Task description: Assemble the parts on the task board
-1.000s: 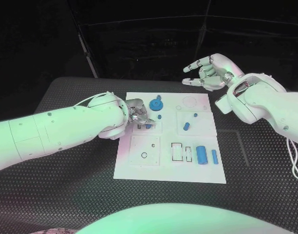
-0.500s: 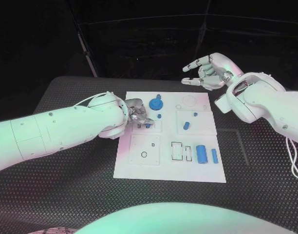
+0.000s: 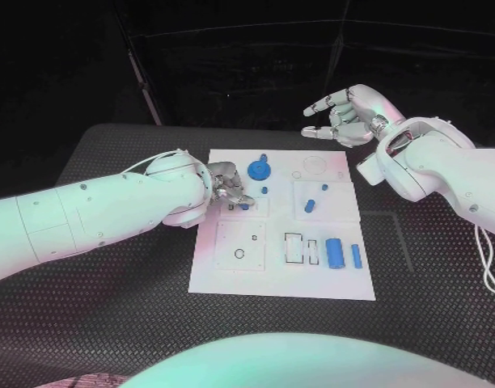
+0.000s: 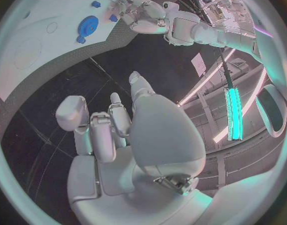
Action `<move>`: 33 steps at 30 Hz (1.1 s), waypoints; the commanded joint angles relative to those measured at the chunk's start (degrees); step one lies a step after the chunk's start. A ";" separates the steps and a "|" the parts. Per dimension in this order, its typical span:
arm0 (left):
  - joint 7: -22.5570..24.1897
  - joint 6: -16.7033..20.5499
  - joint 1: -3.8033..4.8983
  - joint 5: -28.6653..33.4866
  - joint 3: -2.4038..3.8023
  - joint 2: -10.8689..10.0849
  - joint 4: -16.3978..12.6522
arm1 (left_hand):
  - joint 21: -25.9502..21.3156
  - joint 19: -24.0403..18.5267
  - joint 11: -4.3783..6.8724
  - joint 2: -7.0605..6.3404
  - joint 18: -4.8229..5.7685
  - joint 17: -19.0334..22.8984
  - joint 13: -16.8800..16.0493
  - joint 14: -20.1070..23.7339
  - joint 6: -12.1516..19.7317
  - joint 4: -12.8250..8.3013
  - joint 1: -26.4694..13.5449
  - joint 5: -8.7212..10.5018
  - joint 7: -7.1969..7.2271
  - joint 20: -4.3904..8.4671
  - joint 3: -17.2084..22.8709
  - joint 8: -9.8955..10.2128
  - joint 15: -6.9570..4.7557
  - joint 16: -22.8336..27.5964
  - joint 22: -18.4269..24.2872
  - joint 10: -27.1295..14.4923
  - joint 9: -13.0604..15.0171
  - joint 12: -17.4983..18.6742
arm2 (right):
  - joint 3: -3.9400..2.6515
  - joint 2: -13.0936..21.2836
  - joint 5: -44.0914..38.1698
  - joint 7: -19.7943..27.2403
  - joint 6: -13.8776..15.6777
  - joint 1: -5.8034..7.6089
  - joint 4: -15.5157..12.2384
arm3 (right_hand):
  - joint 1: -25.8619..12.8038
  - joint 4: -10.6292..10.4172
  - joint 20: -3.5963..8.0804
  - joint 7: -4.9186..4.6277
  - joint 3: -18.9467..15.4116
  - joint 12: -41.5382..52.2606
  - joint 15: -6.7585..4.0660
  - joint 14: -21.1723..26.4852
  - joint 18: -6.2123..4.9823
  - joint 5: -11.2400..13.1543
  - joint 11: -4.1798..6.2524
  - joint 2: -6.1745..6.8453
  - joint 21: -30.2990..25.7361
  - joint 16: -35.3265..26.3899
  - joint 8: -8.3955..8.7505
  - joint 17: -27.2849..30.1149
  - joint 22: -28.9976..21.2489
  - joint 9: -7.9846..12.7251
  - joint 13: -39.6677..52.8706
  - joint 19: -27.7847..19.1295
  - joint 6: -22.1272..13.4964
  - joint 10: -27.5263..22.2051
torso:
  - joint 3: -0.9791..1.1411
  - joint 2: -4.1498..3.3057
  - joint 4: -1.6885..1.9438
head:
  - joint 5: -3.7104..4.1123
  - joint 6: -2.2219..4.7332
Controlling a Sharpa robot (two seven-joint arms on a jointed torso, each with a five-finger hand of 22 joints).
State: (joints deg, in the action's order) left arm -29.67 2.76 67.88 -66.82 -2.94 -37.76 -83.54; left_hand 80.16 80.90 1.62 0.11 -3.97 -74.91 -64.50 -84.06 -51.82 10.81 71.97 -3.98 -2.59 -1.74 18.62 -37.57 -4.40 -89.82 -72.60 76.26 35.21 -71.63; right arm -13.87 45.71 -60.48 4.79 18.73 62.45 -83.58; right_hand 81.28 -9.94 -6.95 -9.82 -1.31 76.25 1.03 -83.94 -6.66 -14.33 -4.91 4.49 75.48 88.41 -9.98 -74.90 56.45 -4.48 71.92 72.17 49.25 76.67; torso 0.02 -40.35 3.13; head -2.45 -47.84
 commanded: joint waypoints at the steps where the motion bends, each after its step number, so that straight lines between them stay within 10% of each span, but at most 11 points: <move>1: -0.17 -1.29 0.04 -0.74 0.03 0.00 -0.03 | -0.24 0.09 0.07 -0.18 0.20 -15.09 0.12 -5.94 0.12 -5.90 0.55 -0.20 0.38 -0.06 6.21 -0.30 -0.27 -0.18 0.12 0.20 0.09 -0.10 | -0.04 -0.07 -0.13 0.41 -0.29 0.10 -0.04 | -0.06 -0.10 0.24 0.03 -0.28 0.14 -0.48 -4.81 0.33 -0.36 0.08 -0.70 -0.11 -0.34 -0.36 -9.64 -0.04 0.10 0.07 0.00 0.22 0.39 | 0.00 0.02 0.02 | -0.07 -0.25; 9: -0.20 -1.90 0.05 -0.79 0.03 -0.04 -0.12 | -0.27 0.07 0.07 -0.27 0.19 -15.09 0.12 -5.94 0.11 -5.96 0.53 -0.19 0.39 -0.07 6.31 -0.32 -0.26 -0.18 0.15 0.20 0.12 -0.09 | -0.04 -0.14 -0.13 0.94 -0.06 0.10 0.18 | -0.06 -0.10 0.34 0.16 -0.62 -4.82 -0.66 -3.79 -0.64 -0.44 0.20 -1.08 -2.87 -2.00 -0.68 -5.69 -5.51 0.28 -6.02 -3.04 0.22 -4.05 | -0.02 0.02 0.03 | -0.03 -0.35; 13: -0.21 -2.01 0.05 -0.79 0.04 -0.01 -0.05 | -0.28 0.06 0.08 -0.35 0.19 -15.09 0.31 -5.94 0.11 -6.02 0.50 -0.18 0.39 -0.07 6.44 -0.32 -0.26 -0.18 0.15 0.10 0.14 0.04 | -0.04 -0.28 0.67 1.77 0.13 0.10 0.55 | 0.61 -0.43 0.48 0.28 -1.01 -22.27 -0.81 2.84 -4.01 -0.33 0.24 -1.87 -16.19 -12.74 -1.50 13.03 -26.31 0.50 -25.38 -15.72 0.37 -18.25 | -0.01 0.03 0.02 | -0.05 -0.35; 17: -0.22 -2.09 0.05 -0.79 0.04 0.08 0.01 | -0.28 0.06 0.08 -0.35 0.19 -15.09 0.31 -5.94 0.11 -6.02 0.50 -0.18 0.39 -0.07 6.44 -0.32 -0.26 -0.18 0.15 0.10 0.14 0.04 | -0.03 -0.39 1.76 2.54 0.28 0.10 0.83 | 1.52 -1.22 -0.57 -0.55 -1.17 -32.03 0.55 17.17 -3.63 -0.29 -0.62 -1.86 -24.55 -35.07 -2.06 40.65 -30.85 0.55 -33.71 -20.73 0.31 -24.68 | -0.03 0.02 0.03 | -0.11 -0.37; 20: -0.22 -2.13 0.05 -0.80 0.04 0.16 0.06 | -0.28 0.06 0.08 -0.35 0.19 -15.09 0.31 -5.94 0.11 -6.02 0.50 -0.18 0.39 -0.07 6.44 -0.32 -0.26 -0.18 0.15 0.10 0.14 0.04 | -0.03 -0.49 2.41 3.50 0.74 0.10 0.97 | 2.27 -1.90 -2.09 -1.46 -1.10 -38.39 1.97 21.02 -3.47 -0.42 -2.04 -2.11 -31.08 -43.15 -2.69 44.06 -34.56 0.50 -39.87 -23.56 0.03 -27.41 | -0.02 0.00 0.02 | -0.11 -0.39; 27: -0.21 -2.16 0.05 -0.79 0.04 0.31 0.34 | -0.28 0.08 0.06 -0.56 0.19 -15.09 0.57 -5.94 0.10 -6.08 0.32 -0.16 0.37 -0.08 6.67 -0.34 -0.25 -0.18 0.12 -0.04 0.19 0.24 | -0.03 -0.63 4.44 5.57 1.33 0.10 1.18 | 4.25 -2.04 -5.64 -2.68 -0.76 -50.63 4.70 24.19 -4.05 -0.35 -4.05 -2.38 -45.91 -65.23 -1.54 55.20 -43.32 0.78 -56.10 -26.94 0.54 -24.56 | -0.02 0.01 0.01 | -0.12 -0.46; 33: -0.21 -2.29 0.05 -0.79 0.04 0.48 0.58 | -0.24 0.12 0.05 -0.77 0.21 -15.09 0.61 -5.94 0.00 -6.04 0.00 -0.14 0.37 -0.09 6.90 -0.39 -0.24 -0.18 0.03 -0.02 0.26 0.27 | -0.03 -0.66 5.55 6.26 1.38 0.10 1.27 | 4.07 -1.09 -6.40 -2.85 -1.22 -54.45 5.38 21.35 -3.86 -0.24 -4.03 -2.57 -52.36 -74.85 1.01 60.71 -47.40 0.72 -64.55 -24.23 1.89 -21.82 | 0.00 0.01 -0.02 | -0.10 -0.59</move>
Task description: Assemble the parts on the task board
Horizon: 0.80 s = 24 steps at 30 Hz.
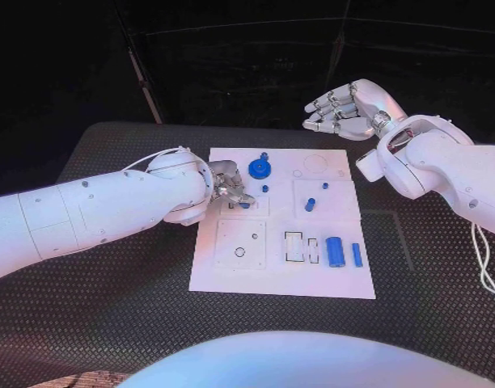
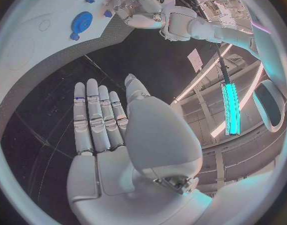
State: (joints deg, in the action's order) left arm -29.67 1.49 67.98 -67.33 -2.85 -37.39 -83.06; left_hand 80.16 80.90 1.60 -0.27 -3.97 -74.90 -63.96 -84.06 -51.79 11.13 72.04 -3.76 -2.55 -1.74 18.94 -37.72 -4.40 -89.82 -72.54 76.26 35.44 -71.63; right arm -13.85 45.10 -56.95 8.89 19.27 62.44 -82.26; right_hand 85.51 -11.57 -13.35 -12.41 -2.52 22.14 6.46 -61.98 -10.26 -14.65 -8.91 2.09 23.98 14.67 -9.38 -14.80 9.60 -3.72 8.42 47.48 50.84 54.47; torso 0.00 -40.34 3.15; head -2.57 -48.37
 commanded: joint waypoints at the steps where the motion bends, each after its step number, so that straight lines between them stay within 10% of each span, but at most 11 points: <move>1: -0.21 -1.04 -0.04 -0.28 -0.05 0.13 0.12 | -0.23 0.14 0.08 -0.55 0.22 -15.10 0.01 -5.94 -0.15 -6.32 -0.36 -0.36 0.36 -0.09 6.78 -0.30 -0.25 -0.18 -0.07 0.06 0.08 0.22 | -0.04 -0.06 2.14 2.20 0.86 0.11 -0.04 | -0.24 0.65 0.00 -0.29 -0.10 -0.50 -0.03 -0.71 -0.27 0.11 -0.16 -0.12 -1.20 -1.56 0.60 0.84 -0.74 -0.02 -1.46 0.63 0.29 0.35 | 0.01 0.01 -0.04 | 0.02 -0.07; 24: -0.21 -1.62 -0.04 -0.28 -0.05 0.43 0.64 | 0.00 0.47 0.51 -1.88 0.31 -15.10 -0.49 -5.94 -1.52 -5.72 -3.19 -0.21 0.91 0.14 7.40 -1.45 -0.55 -0.18 -0.63 0.82 0.97 -0.26 | -0.04 -0.11 2.81 2.39 0.71 0.11 0.02 | -0.83 1.58 -0.31 -0.68 -0.63 -0.85 0.47 -1.30 -0.20 0.14 -0.62 -0.43 -4.03 -4.84 1.83 2.44 -2.41 -0.03 -4.24 1.53 0.34 0.27 | 0.01 0.02 -0.02 | 0.08 -0.35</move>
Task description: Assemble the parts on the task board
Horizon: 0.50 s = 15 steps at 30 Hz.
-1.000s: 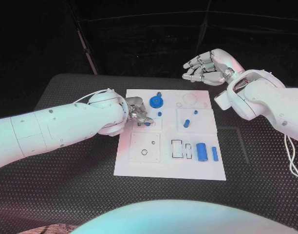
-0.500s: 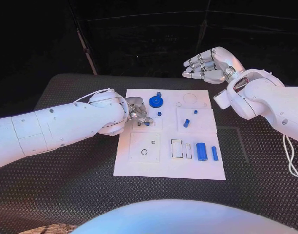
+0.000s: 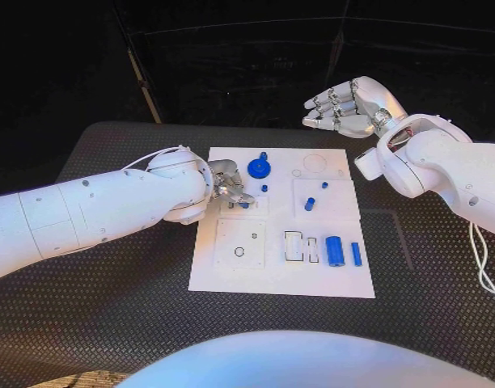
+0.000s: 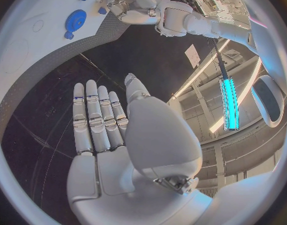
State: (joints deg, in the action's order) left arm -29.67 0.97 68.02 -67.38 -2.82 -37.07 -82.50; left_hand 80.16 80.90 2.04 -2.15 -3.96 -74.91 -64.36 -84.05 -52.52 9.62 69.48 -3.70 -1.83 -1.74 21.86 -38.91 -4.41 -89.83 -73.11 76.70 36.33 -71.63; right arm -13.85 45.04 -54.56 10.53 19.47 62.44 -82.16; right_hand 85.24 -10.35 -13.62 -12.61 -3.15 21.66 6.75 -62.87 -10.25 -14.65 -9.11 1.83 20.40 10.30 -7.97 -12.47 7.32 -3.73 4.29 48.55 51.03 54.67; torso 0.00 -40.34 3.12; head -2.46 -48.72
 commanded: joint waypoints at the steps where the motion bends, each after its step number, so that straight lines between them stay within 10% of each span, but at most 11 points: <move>1: -0.21 -1.12 -0.08 -0.22 -0.08 0.14 0.13 | 0.01 0.50 0.10 -0.08 0.31 -15.09 -0.15 -5.95 -0.87 -4.13 -0.86 -0.25 0.23 0.16 4.43 -0.36 -0.57 -0.17 -0.10 0.44 0.17 -0.32 | -0.04 -0.04 0.42 0.75 0.49 0.11 -0.08 | -0.58 0.39 -0.06 -0.49 -0.02 -0.37 0.20 -0.40 -0.22 0.14 -0.43 -0.18 -0.51 -0.53 0.44 0.15 -0.17 -0.02 -0.15 0.46 0.15 0.07 | 0.00 0.03 0.01 | -0.02 0.01; 15: -0.17 -1.56 -0.07 -0.22 -0.07 0.87 0.57 | 0.36 0.97 0.48 -1.29 0.46 -15.09 -0.93 -5.95 -1.71 -2.23 -5.06 -0.10 0.67 0.54 1.48 -1.46 -0.93 -0.17 -0.89 1.22 1.18 -1.07 | -0.04 0.11 0.42 0.63 0.41 0.11 -0.14 | -0.89 0.94 -0.49 -0.70 -0.33 -0.32 0.66 0.25 -0.18 0.11 -0.70 -0.32 -2.23 -2.31 0.91 1.03 -1.11 -0.03 -0.67 0.31 0.21 -0.24 | -0.01 0.01 0.01 | 0.13 -0.20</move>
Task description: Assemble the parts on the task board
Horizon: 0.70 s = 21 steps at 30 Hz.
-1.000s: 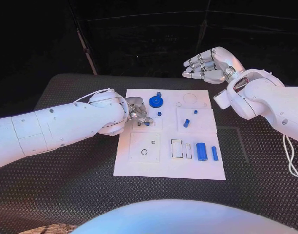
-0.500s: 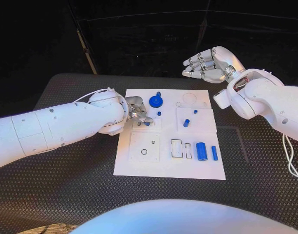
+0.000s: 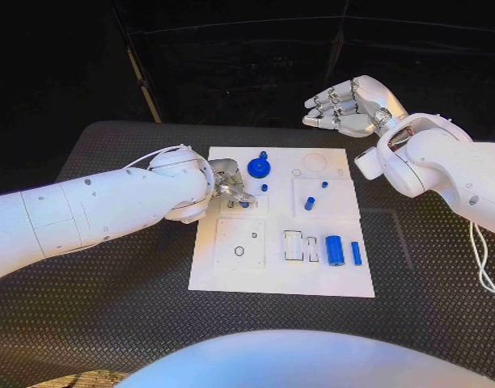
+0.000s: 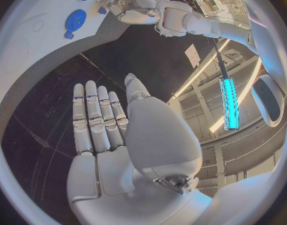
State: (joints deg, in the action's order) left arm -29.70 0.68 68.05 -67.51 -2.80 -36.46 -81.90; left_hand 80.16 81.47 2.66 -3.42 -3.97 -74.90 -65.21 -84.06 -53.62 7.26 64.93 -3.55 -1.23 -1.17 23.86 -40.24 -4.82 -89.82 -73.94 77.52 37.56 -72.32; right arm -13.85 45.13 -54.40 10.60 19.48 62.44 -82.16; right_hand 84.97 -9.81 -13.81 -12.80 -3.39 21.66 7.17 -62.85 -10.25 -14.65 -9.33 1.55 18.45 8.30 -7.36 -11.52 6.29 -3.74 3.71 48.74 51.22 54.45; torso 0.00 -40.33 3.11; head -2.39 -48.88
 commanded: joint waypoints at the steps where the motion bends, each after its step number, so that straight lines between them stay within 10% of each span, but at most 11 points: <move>1: -0.14 -1.27 -0.10 -0.09 -0.08 0.30 0.03 | 0.38 0.42 -0.14 -0.02 0.48 -15.10 -0.15 -5.94 -0.64 0.23 -0.67 -0.25 0.09 -0.02 -0.71 -0.17 -0.53 -0.18 -0.10 0.44 -0.01 -0.44 | -0.04 0.02 0.26 0.56 0.40 0.11 -0.14 | -0.63 0.43 -0.31 -0.52 -0.10 -0.31 0.25 0.27 -0.18 0.11 -0.48 -0.05 -0.37 -0.39 0.31 0.12 -0.13 -0.03 -0.09 0.10 0.03 -0.04 | -0.01 -0.01 0.02 | 0.07 -0.05; 21: -0.18 -1.41 -0.09 -0.10 -0.07 1.29 1.50 | 0.52 0.65 -0.02 0.07 0.55 -15.10 -0.36 -5.94 -0.95 1.58 -2.52 -0.21 0.22 0.14 -3.75 -0.49 -0.65 -0.18 -0.50 0.63 0.44 -0.66 | -0.04 0.04 0.41 0.48 0.32 0.11 -0.23 | -0.90 0.76 -0.59 -0.67 -0.33 -0.28 0.56 0.79 -0.18 0.11 -0.68 -0.17 -1.51 -1.44 0.61 0.74 -0.75 -0.02 -0.11 -0.07 -0.01 -0.37 | 0.01 0.00 0.01 | 0.24 -0.17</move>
State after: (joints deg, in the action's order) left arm -29.74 0.14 68.03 -67.61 -2.83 -35.36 -80.41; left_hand 80.41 81.63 2.67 -3.39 -3.97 -74.91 -65.52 -83.88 -54.33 8.88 62.94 -3.55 -0.92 -1.01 20.36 -40.64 -5.05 -89.83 -74.40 77.91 37.93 -72.78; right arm -13.85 45.14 -54.27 10.60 19.47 62.44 -82.23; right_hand 84.66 -9.49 -14.03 -12.80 -3.71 21.66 7.59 -62.44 -10.25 -14.65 -9.73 1.24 17.13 7.11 -7.02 -10.83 5.59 -3.74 3.66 48.52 51.22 54.05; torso -0.01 -40.33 3.11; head -2.16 -49.03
